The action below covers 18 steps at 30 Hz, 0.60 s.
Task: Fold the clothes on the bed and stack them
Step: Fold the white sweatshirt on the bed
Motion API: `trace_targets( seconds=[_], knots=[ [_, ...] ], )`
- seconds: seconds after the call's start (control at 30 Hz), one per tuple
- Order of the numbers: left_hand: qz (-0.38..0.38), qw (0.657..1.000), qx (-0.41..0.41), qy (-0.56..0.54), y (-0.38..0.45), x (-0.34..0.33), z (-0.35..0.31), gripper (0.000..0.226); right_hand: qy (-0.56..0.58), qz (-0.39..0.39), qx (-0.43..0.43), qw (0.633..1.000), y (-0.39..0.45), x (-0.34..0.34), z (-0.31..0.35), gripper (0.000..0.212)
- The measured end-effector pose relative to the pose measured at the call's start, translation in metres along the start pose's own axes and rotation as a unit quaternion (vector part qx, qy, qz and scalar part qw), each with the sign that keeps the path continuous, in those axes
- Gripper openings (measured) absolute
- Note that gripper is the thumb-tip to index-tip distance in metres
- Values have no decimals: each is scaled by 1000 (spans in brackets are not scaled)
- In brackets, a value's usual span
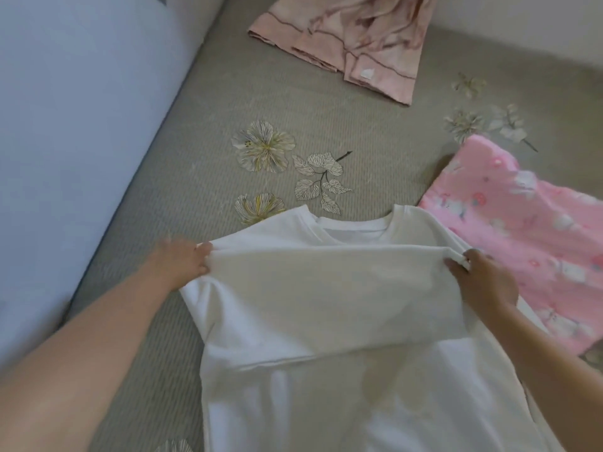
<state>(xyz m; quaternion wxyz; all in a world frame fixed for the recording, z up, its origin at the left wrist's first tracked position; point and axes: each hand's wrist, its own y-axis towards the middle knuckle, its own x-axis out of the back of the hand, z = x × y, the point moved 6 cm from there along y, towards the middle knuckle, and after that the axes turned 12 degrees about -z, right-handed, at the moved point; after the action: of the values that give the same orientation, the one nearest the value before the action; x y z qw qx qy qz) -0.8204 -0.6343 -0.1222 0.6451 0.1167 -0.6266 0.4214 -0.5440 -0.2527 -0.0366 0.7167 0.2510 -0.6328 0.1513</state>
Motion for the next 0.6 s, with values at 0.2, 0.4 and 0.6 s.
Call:
trace_targets(
  seconds=[0.2,0.4,0.6],
  knots=[
    [-381,913,4,-146,-35,21,-45,55,-111,22,65,991,12,-36,17,35],
    [-225,930,-151,-247,-112,-26,-105,87,-86,35,77,993,-4,-55,20,53],
    [-208,910,28,-357,-126,-42,-88,60,-64,145,138,978,-75,-90,30,53]
  ],
)
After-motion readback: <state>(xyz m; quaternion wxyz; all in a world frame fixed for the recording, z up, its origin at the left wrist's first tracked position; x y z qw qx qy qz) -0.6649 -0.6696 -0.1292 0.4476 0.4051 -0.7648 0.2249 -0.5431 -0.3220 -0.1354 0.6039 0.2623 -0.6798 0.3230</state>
